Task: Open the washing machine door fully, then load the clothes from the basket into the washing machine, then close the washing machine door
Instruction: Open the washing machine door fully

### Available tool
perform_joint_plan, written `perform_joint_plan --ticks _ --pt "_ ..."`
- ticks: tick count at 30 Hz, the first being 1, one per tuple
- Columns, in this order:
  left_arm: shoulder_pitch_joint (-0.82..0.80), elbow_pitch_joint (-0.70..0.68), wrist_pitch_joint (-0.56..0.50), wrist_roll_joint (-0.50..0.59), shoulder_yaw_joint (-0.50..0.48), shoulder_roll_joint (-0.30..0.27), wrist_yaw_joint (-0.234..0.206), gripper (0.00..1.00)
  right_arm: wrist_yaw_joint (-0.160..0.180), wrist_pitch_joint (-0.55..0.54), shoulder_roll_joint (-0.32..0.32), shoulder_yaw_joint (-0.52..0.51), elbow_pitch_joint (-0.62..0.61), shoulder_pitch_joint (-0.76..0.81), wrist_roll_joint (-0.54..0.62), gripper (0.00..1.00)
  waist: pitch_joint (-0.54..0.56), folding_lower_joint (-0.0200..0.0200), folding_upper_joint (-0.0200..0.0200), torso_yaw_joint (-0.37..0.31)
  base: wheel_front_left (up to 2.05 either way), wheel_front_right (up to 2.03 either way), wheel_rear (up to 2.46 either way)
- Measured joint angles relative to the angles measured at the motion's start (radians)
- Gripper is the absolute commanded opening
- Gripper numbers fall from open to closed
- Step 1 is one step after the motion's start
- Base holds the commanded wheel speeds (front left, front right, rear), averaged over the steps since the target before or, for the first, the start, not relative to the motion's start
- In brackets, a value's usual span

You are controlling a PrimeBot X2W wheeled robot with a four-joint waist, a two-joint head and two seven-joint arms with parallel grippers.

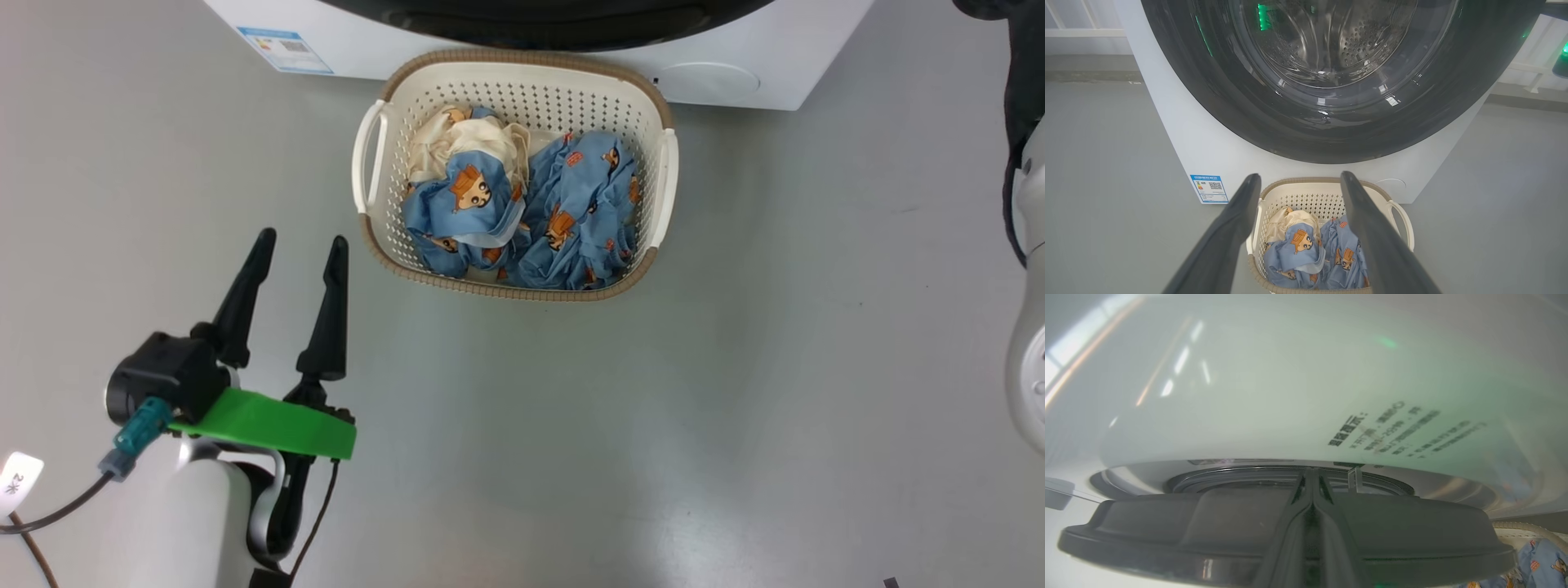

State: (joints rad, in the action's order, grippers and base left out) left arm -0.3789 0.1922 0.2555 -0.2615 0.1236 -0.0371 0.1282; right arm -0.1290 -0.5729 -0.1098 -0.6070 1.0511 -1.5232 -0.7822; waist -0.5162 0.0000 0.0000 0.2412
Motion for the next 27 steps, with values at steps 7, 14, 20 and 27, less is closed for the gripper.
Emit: perform_joint_plan --ticks 7,14,20,27 --pt "0.000 0.000 0.000 -0.003 0.002 0.003 0.000 1.00 0.000 -0.023 -0.016 -0.023 0.031 -0.038 0.062 0.00 -0.006 0.0000 0.0000 0.009 0.00 0.00 0.00" --pt "0.000 -0.002 0.000 -0.003 0.003 0.006 0.000 1.00 0.000 -0.056 -0.026 -0.048 0.058 -0.068 0.106 0.00 -0.010 0.0001 0.0000 0.016 0.00 0.00 0.00" --pt "0.000 -0.007 0.000 -0.003 0.003 0.007 0.000 1.00 0.000 -0.152 -0.042 -0.061 0.061 -0.076 0.112 0.00 -0.004 0.0000 0.0000 0.018 0.00 0.00 0.00" --pt "0.000 -0.021 0.000 -0.002 0.001 0.007 0.000 1.00 0.000 -0.312 -0.050 -0.079 0.026 -0.061 0.102 0.00 0.011 0.0000 0.0000 0.016 0.00 0.00 0.00"
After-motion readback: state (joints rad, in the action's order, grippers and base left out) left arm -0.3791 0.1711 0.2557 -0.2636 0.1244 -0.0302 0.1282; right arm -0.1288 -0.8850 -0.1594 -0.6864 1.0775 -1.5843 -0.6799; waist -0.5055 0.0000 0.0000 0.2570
